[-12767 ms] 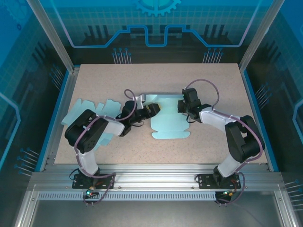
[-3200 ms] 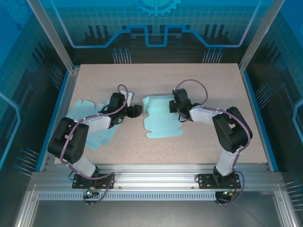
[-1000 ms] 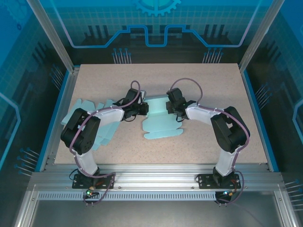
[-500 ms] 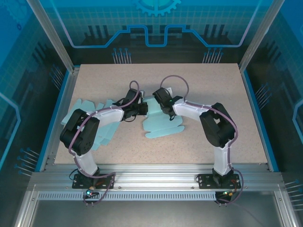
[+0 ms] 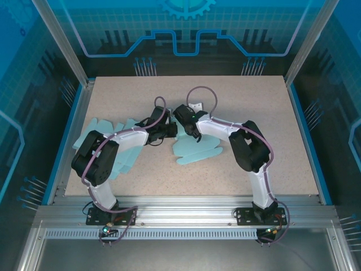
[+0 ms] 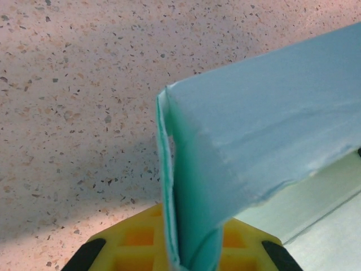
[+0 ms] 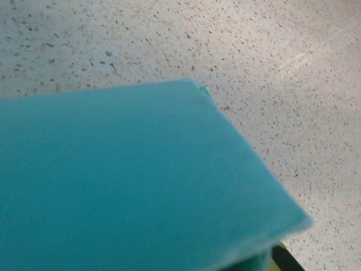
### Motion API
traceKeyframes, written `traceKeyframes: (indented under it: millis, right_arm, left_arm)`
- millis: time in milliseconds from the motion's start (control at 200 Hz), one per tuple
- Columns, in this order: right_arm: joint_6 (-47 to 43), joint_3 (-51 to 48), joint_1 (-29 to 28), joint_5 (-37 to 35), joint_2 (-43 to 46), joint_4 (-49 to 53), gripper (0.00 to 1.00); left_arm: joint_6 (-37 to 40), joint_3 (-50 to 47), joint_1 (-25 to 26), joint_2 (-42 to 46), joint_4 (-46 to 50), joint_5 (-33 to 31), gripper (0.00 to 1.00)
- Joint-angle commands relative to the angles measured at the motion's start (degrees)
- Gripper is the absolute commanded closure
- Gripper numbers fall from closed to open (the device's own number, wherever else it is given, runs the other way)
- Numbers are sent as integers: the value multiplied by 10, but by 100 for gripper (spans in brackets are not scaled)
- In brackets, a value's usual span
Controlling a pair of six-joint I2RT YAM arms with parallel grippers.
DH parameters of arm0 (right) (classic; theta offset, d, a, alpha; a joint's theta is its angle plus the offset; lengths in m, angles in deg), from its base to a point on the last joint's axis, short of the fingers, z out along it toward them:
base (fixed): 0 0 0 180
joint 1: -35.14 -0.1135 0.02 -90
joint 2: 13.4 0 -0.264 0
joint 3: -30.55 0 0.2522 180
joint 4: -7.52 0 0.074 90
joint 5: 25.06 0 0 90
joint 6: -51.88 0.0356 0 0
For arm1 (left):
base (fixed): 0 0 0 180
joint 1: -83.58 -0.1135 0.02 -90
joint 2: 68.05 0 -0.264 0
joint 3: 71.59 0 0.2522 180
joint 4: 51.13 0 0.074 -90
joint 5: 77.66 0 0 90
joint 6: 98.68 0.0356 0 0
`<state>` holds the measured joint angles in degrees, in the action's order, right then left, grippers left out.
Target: Fold the paper box
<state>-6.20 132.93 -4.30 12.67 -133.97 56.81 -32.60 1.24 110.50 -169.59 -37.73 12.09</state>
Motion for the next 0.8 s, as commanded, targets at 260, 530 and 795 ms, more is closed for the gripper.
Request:
traceKeyframes:
  millis: [260,530,795]
  right_arm:
    - [-39,-51,27,-24,-5,40,94]
    - [-27,-44,18,52,2,45,93]
    - [-19,-42,10,92,-8,43,94]
  left_arm:
    - [-10,4,-6,32,-4,-13,89]
    - [-39,29,-2,-9,49,-91,88]
    - [-56,124,35,-78,181,-252,82]
